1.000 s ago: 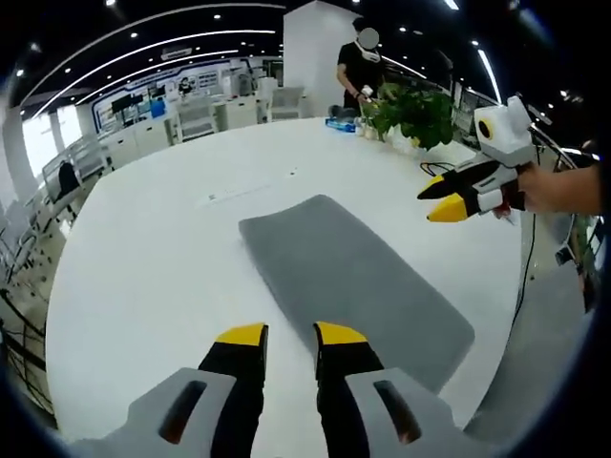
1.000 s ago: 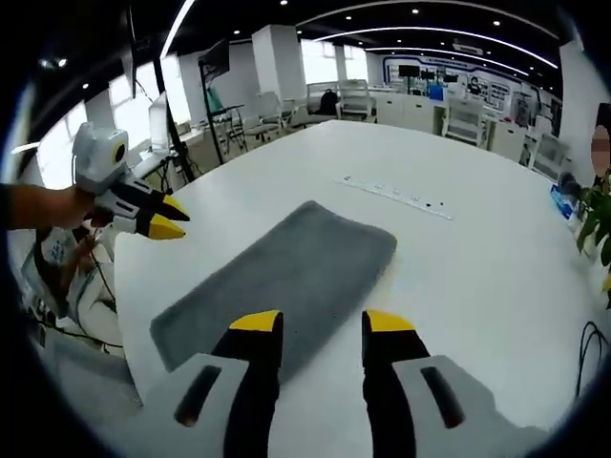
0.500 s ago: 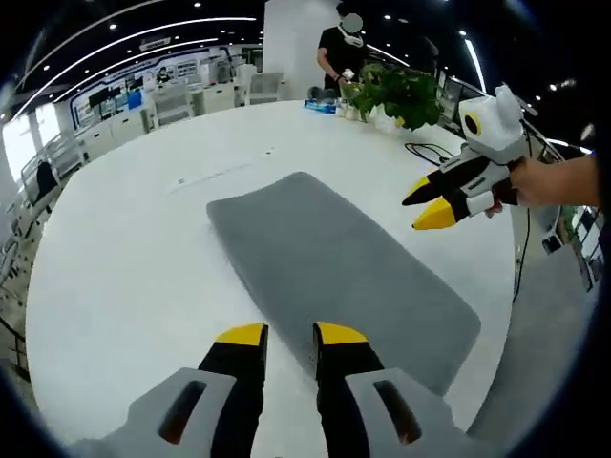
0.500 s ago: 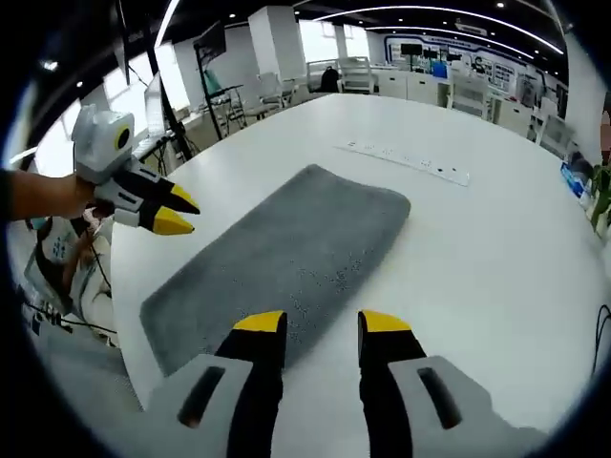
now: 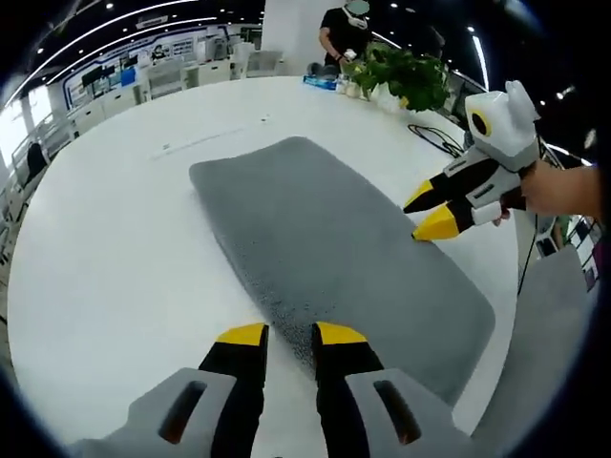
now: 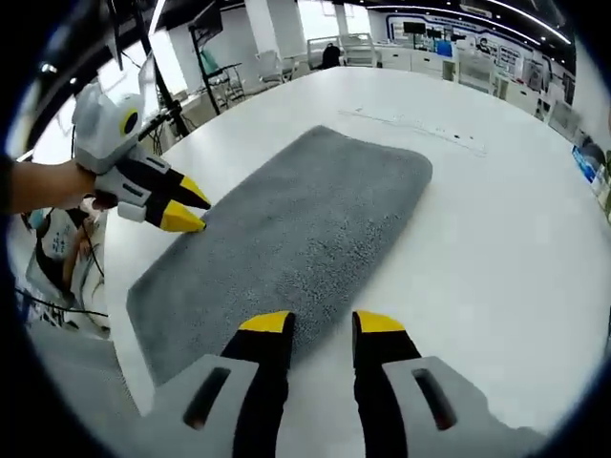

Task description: Fold the towel on the table until its edges align and the towel forms a compact rectangular stack.

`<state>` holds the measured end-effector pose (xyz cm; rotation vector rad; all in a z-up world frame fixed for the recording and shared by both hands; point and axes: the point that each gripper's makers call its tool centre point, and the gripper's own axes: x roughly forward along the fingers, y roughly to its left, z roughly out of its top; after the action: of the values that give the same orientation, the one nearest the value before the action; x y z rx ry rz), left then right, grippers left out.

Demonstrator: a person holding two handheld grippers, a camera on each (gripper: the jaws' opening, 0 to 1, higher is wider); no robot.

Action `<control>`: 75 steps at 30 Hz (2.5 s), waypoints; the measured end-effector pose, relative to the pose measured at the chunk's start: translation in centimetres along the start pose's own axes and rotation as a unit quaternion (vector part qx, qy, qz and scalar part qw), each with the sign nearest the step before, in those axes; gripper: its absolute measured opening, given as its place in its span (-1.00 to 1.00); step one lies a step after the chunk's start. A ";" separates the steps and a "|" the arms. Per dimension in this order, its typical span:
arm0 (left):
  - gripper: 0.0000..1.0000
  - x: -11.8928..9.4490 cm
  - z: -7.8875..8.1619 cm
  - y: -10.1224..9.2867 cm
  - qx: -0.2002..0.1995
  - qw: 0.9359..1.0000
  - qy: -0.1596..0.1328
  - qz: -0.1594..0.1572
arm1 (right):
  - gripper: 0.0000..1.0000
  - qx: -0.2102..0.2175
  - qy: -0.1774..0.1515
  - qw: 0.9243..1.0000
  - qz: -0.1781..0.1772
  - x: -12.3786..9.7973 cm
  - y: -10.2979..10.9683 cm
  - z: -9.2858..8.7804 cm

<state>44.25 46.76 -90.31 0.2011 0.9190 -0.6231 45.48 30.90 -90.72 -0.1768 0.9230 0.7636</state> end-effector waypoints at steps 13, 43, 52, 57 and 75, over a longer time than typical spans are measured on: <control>-0.81 0.9 -0.5 -0.8 -0.001 1.000 0.013 -0.027 | -0.70 -0.047 0.015 0.999 0.006 1.0 0.5 -0.8; -0.81 4.7 3.1 -8.2 0.012 0.999 -0.001 -0.047 | -0.72 -0.057 0.034 0.996 -0.054 -4.1 -5.1 -5.2; -0.81 5.2 3.6 -9.7 0.018 0.999 -0.008 -0.045 | -0.72 -0.087 0.060 0.993 -0.057 -5.0 -6.5 -5.6; -0.80 5.5 3.9 -9.7 0.024 0.999 0.008 -0.041 | -0.73 -0.089 0.055 0.993 -0.048 -4.9 -6.9 -5.6; -0.51 3.4 5.8 -8.1 -0.019 0.999 -0.024 0.032 | -0.63 -0.025 0.017 0.999 -0.015 -5.6 -7.0 -5.0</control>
<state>44.98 36.34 -88.76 0.1808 0.8740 -0.5478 44.76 20.66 -90.67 -0.2477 0.9309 0.7583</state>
